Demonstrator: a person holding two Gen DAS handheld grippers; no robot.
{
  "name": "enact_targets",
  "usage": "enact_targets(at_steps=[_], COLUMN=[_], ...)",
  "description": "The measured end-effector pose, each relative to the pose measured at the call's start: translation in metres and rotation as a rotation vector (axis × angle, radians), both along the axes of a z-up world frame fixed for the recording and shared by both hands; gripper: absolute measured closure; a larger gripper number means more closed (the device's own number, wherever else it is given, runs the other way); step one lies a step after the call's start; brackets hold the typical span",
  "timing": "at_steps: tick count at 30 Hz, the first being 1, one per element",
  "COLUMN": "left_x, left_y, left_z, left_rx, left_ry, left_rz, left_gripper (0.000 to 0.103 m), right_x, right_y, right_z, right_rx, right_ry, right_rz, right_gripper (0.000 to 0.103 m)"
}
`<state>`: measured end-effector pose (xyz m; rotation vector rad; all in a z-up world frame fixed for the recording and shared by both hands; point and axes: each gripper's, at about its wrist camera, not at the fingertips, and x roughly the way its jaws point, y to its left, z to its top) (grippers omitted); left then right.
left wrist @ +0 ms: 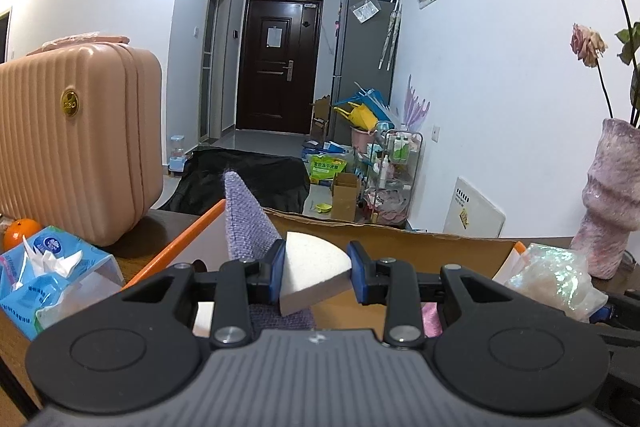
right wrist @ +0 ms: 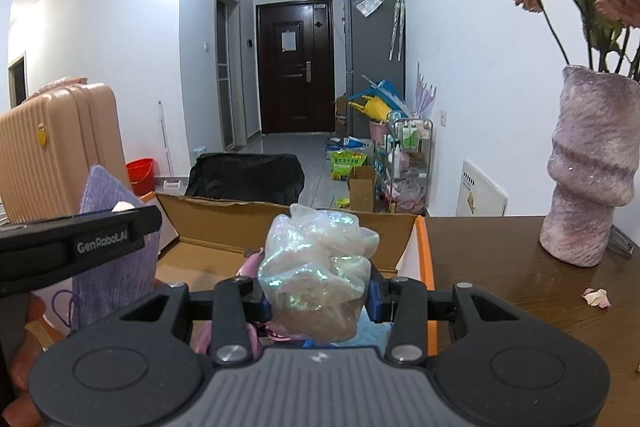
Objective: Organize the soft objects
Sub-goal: 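Carry the white foam wedge and plastic bag over the cardboard box with both tools, then open the left tool dropping the wedge into the box while the right tool opens on the bag, then withdraw both open tools from the box toward the remaining items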
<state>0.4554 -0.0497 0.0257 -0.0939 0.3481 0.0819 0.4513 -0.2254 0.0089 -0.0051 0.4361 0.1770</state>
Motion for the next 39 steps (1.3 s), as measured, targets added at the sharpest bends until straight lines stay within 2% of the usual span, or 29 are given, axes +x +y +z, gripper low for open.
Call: enact_targets(at_steps=[9, 13, 16, 17, 18, 19, 20, 21, 22, 23, 24, 39], left_x=[0.0, -0.002, -0.002, -0.002, -0.003, -0.004, -0.005, -0.005, -0.006, -0.007, -0.008, -0.017], left_y=[-0.008, -0.007, -0.003, -0.002, -0.001, 0.0, 0.001, 0.002, 0.002, 0.002, 0.003, 0.007], left_z=[-0.006, -0.006, -0.006, -0.006, -0.005, -0.005, -0.004, -0.004, -0.003, -0.002, -0.001, 0.002], left_rx=[0.047, 0.039, 0.022, 0.022, 0.019, 0.013, 0.006, 0.003, 0.003, 0.001, -0.003, -0.02], left_ry=[-0.005, -0.013, -0.015, -0.019, -0.022, -0.024, -0.028, -0.033, -0.04, -0.045, -0.05, -0.084], left_rz=[-0.005, -0.008, 0.0, 0.004, 0.007, 0.008, 0.013, 0.023, 0.034, 0.045, 0.059, 0.079], left_gripper=[0.069, 0.068, 0.05, 0.047, 0.044, 0.036, 0.027, 0.022, 0.014, 0.002, 0.0, 0.0], right_x=[0.011, 0.011, 0.01, 0.009, 0.009, 0.009, 0.008, 0.008, 0.007, 0.006, 0.005, 0.002], right_y=[0.005, 0.004, 0.004, 0.004, 0.004, 0.003, 0.003, 0.003, 0.003, 0.003, 0.002, 0.0], right_z=[-0.008, -0.011, -0.011, -0.011, -0.011, -0.011, -0.011, -0.01, -0.01, -0.01, -0.009, -0.007], right_rx=[0.004, 0.005, 0.005, 0.005, 0.003, 0.001, 0.0, 0.0, 0.001, 0.001, 0.002, 0.007], right_ry=[0.069, 0.079, 0.079, 0.078, 0.079, 0.079, 0.078, 0.077, 0.073, 0.069, 0.064, 0.062], right_rz=[0.021, 0.024, 0.023, 0.024, 0.024, 0.022, 0.02, 0.017, 0.014, 0.009, 0.003, -0.018], right_gripper=[0.062, 0.058, 0.053, 0.051, 0.043, 0.033, 0.029, 0.019, 0.011, 0.007, 0.001, 0.0])
